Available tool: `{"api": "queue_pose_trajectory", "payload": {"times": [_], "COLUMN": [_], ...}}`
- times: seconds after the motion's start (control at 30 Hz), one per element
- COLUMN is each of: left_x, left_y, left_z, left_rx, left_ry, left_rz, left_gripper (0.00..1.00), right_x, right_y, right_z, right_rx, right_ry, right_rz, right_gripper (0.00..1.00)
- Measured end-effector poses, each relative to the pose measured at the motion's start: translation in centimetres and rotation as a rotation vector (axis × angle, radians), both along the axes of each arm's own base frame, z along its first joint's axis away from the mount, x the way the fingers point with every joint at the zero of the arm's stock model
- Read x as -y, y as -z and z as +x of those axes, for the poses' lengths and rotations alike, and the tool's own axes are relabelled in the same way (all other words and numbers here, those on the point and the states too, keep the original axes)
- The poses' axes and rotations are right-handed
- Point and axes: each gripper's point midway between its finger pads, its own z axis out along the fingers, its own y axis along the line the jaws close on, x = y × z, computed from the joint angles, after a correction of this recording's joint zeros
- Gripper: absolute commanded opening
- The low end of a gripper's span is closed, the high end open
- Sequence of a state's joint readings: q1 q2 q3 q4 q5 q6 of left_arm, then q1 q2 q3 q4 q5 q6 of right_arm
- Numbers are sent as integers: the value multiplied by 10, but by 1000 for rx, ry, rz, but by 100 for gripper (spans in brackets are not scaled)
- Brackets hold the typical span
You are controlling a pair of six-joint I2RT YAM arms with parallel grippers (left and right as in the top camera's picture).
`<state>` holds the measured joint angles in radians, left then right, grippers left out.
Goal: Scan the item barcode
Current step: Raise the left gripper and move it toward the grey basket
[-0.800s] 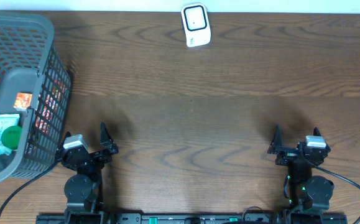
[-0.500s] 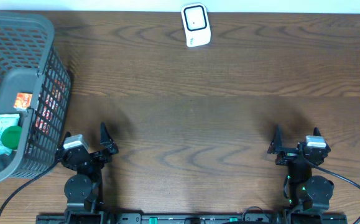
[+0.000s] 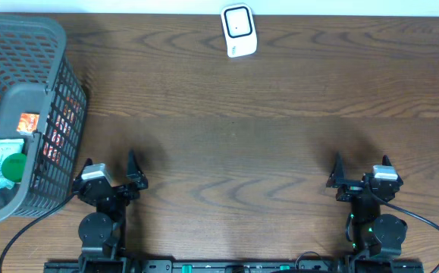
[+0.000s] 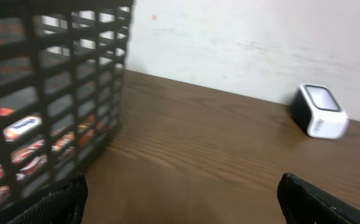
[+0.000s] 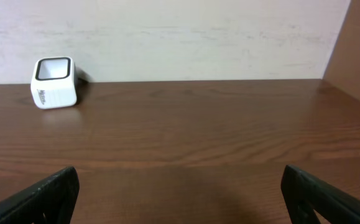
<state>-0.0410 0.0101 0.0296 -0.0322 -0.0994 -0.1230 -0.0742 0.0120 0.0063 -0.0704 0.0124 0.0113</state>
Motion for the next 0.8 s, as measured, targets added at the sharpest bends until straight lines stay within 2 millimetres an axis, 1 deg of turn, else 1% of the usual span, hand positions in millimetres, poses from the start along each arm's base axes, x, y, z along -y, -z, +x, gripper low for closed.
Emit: {"api": "queue_pose_trajectory", "payload": {"times": [0.17, 0.37, 0.43, 0.57, 0.73, 0.8], "left_x": [12, 17, 17, 17, 18, 18], "left_y": [1, -2, -10, -34, -65, -74], "left_z": [1, -1, -2, -3, 3, 6], "left_rx": [-5, -21, -25, -31, -59, -90], "left_ry": [72, 101, 101, 101, 101, 103], "left_rz": [-7, -10, -10, -10, -10, -11], "left_gripper": [98, 98, 98, 98, 98, 98], "right_x": [0, 0, 0, 0, 0, 0], "right_y": [0, 0, 0, 0, 0, 0], "right_z": [0, 0, 0, 0, 0, 0], "right_rx": [0, 0, 0, 0, 0, 0], "right_ry": [0, 0, 0, 0, 1, 1], "right_rz": [0, 0, 0, 0, 0, 0], "right_gripper": [99, 99, 99, 99, 99, 99]}}
